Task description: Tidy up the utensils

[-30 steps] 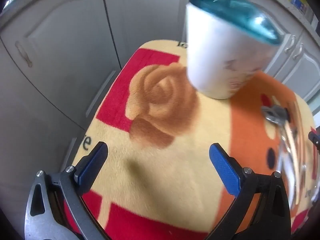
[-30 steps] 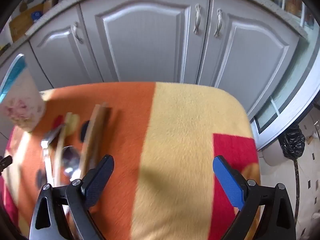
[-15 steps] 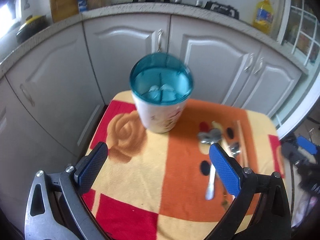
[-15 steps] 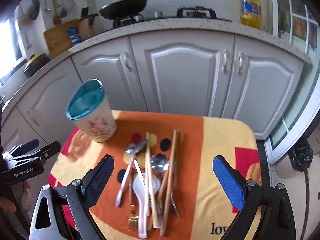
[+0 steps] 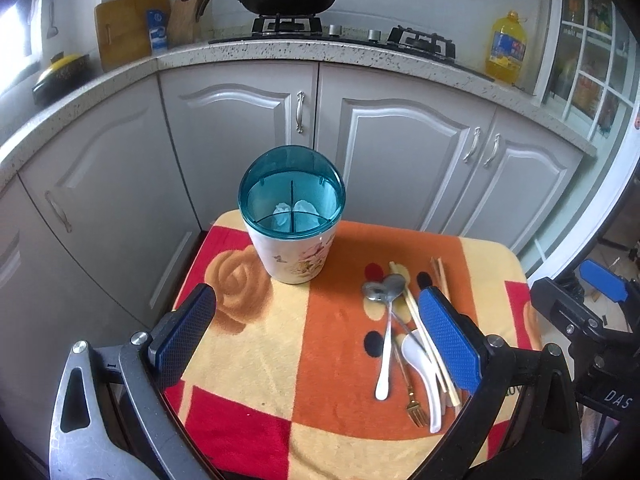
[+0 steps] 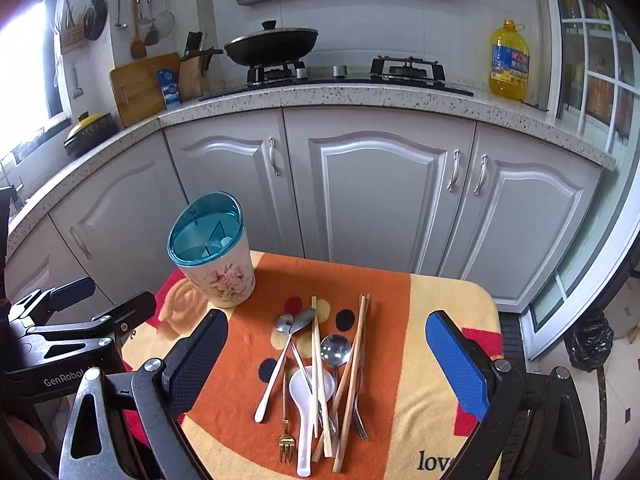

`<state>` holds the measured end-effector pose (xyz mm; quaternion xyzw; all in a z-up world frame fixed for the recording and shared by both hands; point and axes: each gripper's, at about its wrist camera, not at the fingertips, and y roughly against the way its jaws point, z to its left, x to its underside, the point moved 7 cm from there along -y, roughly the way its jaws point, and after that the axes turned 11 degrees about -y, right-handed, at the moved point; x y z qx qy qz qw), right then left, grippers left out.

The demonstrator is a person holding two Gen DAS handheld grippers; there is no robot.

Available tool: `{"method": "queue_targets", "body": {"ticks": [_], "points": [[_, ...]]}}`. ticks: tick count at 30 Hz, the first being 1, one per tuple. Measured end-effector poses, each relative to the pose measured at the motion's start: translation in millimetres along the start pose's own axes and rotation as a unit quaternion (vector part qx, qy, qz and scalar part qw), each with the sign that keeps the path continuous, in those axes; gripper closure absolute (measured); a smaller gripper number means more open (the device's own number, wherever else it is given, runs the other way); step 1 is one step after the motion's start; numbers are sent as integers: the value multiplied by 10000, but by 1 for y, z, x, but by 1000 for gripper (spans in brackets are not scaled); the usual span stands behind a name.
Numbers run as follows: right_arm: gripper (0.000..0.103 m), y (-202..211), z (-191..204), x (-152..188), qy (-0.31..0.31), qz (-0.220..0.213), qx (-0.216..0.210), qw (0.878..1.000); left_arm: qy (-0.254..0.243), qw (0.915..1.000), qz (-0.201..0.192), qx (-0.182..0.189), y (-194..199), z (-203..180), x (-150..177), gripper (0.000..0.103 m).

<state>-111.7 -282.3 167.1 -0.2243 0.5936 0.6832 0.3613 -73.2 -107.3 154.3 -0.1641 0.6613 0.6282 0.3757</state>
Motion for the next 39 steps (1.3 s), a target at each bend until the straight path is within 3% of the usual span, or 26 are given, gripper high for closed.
{"method": "queue_targets", "body": {"ticks": [39], "points": [[4,10,-4,3,98,-26,224,9997,65,9999,-106,66,15,-11,0,1]]}}
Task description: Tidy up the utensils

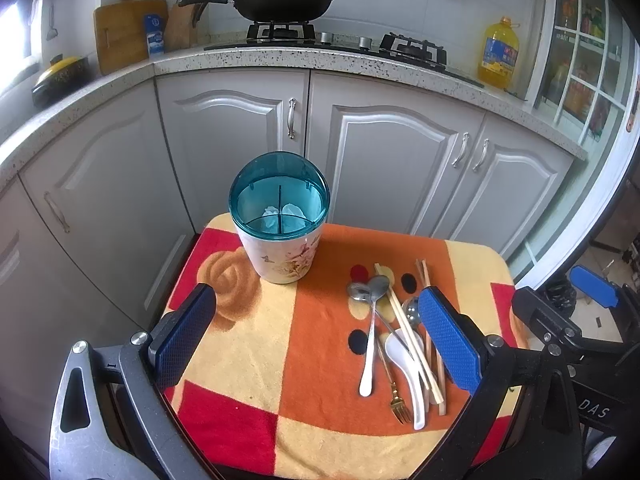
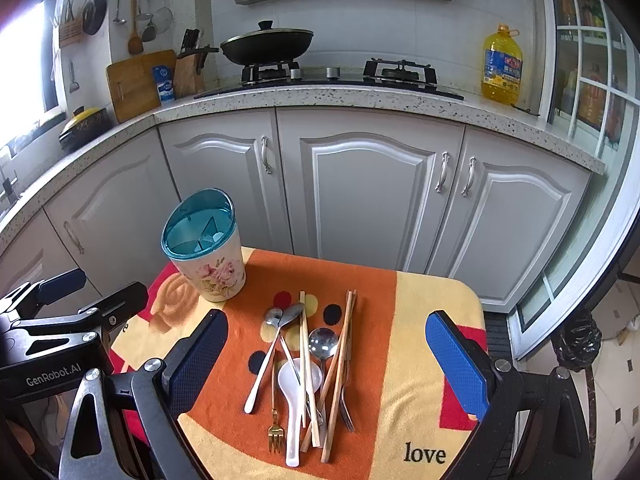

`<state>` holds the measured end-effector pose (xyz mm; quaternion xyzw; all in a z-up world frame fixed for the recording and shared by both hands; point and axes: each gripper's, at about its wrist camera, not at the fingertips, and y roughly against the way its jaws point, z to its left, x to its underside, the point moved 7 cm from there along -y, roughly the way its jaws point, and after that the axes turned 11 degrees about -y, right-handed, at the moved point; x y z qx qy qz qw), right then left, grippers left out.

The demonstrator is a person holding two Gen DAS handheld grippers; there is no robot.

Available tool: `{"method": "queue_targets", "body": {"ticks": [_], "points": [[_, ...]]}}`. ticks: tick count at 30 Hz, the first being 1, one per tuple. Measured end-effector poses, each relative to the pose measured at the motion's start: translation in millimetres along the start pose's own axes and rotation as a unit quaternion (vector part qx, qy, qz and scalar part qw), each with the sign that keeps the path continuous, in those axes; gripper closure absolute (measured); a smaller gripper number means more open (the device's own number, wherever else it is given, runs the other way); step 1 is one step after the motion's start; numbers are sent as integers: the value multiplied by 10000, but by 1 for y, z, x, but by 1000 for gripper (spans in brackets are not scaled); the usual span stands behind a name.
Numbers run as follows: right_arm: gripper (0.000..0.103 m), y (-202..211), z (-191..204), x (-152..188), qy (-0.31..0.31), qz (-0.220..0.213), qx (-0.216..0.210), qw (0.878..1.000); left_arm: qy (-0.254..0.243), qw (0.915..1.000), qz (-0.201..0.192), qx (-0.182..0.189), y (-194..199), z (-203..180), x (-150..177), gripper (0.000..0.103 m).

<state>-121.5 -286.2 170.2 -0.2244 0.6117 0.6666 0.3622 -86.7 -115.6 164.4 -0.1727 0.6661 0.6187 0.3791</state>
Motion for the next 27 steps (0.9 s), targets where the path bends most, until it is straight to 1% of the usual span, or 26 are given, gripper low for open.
{"method": "queue_targets", "body": {"ticks": [27], "points": [[4,-3,-2,2,33,105,59,9999,3,10000,83,19,-3,-5,2,1]]}}
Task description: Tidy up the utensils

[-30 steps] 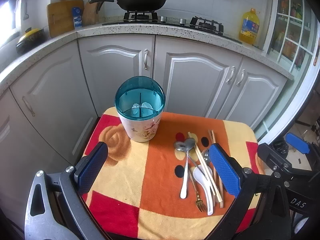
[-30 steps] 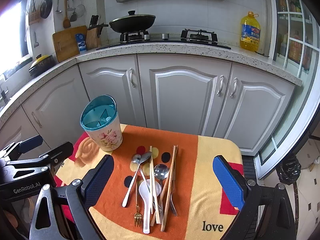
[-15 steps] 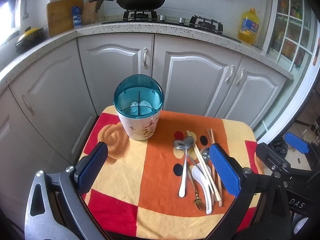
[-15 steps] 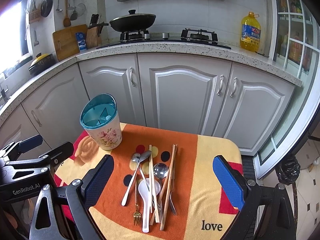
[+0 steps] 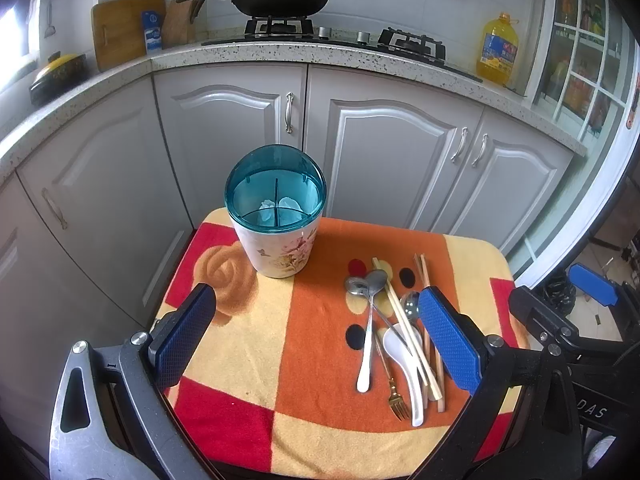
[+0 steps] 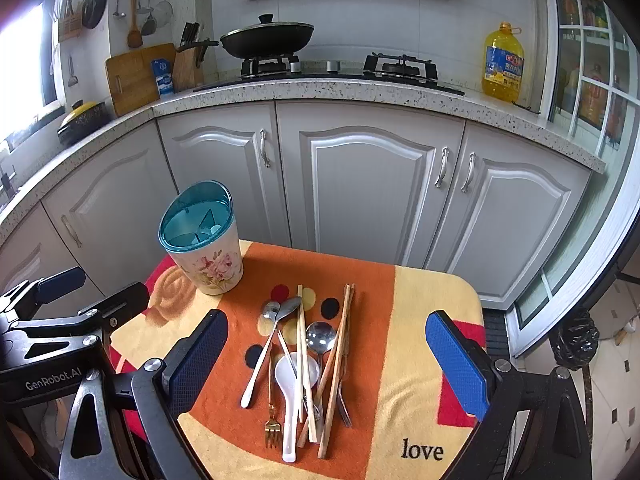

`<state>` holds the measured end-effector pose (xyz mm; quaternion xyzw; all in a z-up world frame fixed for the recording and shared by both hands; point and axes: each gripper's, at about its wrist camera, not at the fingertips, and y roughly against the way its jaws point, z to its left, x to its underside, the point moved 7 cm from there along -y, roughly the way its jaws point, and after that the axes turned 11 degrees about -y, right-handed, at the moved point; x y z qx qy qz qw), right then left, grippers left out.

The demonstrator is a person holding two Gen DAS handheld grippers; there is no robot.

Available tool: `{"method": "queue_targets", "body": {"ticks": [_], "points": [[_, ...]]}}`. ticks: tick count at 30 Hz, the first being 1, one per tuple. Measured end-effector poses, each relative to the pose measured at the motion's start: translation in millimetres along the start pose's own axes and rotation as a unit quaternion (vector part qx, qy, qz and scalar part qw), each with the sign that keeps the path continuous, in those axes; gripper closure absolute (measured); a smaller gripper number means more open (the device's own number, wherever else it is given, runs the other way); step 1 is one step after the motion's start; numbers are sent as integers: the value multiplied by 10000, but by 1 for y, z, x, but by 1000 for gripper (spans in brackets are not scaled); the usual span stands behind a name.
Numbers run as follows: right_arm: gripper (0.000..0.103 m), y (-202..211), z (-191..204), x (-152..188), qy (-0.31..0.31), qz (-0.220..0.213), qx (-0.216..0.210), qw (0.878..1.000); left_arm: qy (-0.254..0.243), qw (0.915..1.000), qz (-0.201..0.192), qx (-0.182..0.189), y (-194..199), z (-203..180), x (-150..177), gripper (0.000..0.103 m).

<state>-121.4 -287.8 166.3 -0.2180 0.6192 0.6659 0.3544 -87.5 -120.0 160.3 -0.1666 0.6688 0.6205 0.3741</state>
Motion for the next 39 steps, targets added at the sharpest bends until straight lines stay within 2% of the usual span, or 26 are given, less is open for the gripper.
{"method": "queue_targets", "body": {"ticks": [31,39], "points": [[4,-18,-8,7,-6,239,71,9997,-12,9998,192,35,-17,-3,5,1],[4,-36,-22,17,-48,490,89,9987,170,9984,527,123,-41,8,17,1]]}}
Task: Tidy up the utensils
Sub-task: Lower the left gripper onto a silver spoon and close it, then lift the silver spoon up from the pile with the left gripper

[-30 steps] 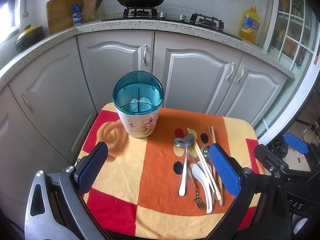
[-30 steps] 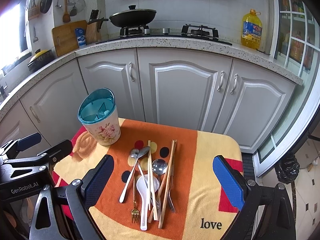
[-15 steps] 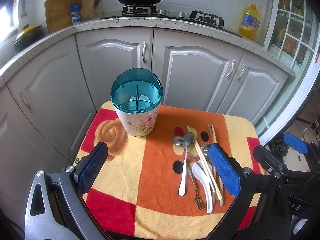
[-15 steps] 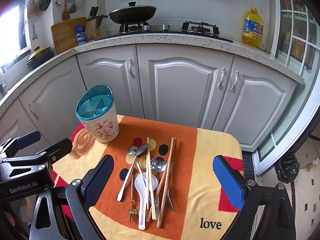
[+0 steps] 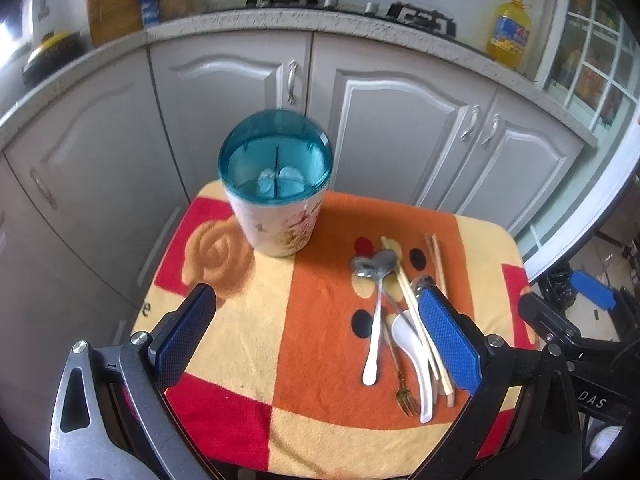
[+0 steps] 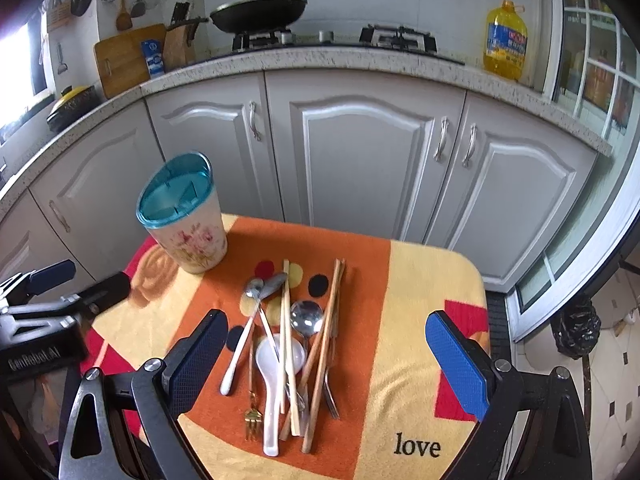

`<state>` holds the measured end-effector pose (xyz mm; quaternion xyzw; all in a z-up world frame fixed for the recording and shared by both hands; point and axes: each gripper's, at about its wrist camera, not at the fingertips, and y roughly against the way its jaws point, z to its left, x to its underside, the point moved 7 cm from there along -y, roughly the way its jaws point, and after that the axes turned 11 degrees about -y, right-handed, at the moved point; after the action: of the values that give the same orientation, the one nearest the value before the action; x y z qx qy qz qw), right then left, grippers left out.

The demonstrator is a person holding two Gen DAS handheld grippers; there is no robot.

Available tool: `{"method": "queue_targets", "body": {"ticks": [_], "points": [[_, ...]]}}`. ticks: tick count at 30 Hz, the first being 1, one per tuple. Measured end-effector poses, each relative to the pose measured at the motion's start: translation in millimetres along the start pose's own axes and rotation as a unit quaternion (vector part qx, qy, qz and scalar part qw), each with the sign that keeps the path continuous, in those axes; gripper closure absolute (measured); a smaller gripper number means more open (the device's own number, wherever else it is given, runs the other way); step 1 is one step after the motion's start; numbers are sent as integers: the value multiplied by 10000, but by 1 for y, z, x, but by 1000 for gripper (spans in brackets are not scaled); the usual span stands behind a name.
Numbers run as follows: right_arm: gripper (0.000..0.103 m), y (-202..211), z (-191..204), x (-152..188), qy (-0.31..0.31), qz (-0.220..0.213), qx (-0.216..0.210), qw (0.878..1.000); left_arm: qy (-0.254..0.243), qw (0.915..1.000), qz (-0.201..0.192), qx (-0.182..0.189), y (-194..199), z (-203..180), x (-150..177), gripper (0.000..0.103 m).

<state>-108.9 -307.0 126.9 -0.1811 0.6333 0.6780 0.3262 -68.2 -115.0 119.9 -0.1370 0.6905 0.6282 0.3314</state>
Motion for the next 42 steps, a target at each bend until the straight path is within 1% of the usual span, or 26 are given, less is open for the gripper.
{"method": "queue_targets", "body": {"ticks": [4,6,7,8,9,11,12,14,16,18,20,21,23,25,26,27,29,31,32,33,35,38,41,42], "points": [[4,-25,-14,13,-180,332,-135,9992,201,9995,248,64,-21,11,11,1],[12,-39,-17,21,-216,496,-214,9983,226,9991,355,112,-32,13,15,1],[20,-47,-19,25,-237,605,-262,9975,229,9988,411,164,-39,12,17,2],[28,-55,-19,28,-270,711,-329,9966,226,9985,441,219,-43,10,19,5],[30,-62,-19,30,-311,811,-411,9954,215,9982,469,316,-49,7,19,6],[37,-74,-19,33,-374,969,-562,9930,172,9974,506,484,-59,-1,20,9],[38,-79,-19,34,-376,1023,-617,9921,113,9968,549,573,-66,-6,20,15],[39,-86,-17,34,-332,1052,-641,9918,3,9950,671,737,-79,-16,19,21],[40,-93,-17,32,-299,1084,-653,9915,-94,9924,812,924,-96,-26,19,22],[41,-100,-18,29,-302,1118,-672,9910,-122,9898,984,1023,-113,-33,19,29],[42,-107,-20,27,-293,1162,-660,9906,-139,9874,1087,1144,-126,-38,19,32],[42,-111,-22,26,-291,1190,-659,9903,-164,9863,1141,1178,-133,-41,18,37],[42,-114,-22,23,-283,1226,-675,9898,-245,9839,1238,1262,-143,-47,18,42],[42,-117,-22,21,-258,1233,-682,9897,-361,9817,1323,1323,-152,-54,18,42],[42,-119,-22,20,-253,1240,-680,9896,-420,9808,1365,1328,-155,-56,18,45],[42,-120,-22,20,-256,1251,-688,9894,-487,9795,1424,1337,-159,-58,19,59],[42,-121,-22,19,-260,1260,-697,9892,-565,9757,1556,1437,-164,-63,21,72],[42,-123,-19,18,-250,1250,-695,9894,-648,9764,1474,1440,-165,-65,19,80],[42,-122,-20,18,-255,1250,-703,9893,-664,9745,1467,1565,-165,-67,19,89],[42,-122,-19,17,-261,1248,-713,9893,-602,9721,1463,1733,-164,-67,18,96],[42,-121,-16,15,-266,1241,-759,9890,-552,9729,1454,1714,-164,-64,18,99],[42,-121,-6,13,-152,1249,-868,9882,-577,9750,1291,1713,-148,-57,16,101],[42,-125,13,13,43,1314,-1066,9856,-531,9782,1120,1666,-132,-45,14,102],[44,-126,21,14,138,1343,-1135,9843,-489,9791,1076,1653,-128,-41,13,102]]}}
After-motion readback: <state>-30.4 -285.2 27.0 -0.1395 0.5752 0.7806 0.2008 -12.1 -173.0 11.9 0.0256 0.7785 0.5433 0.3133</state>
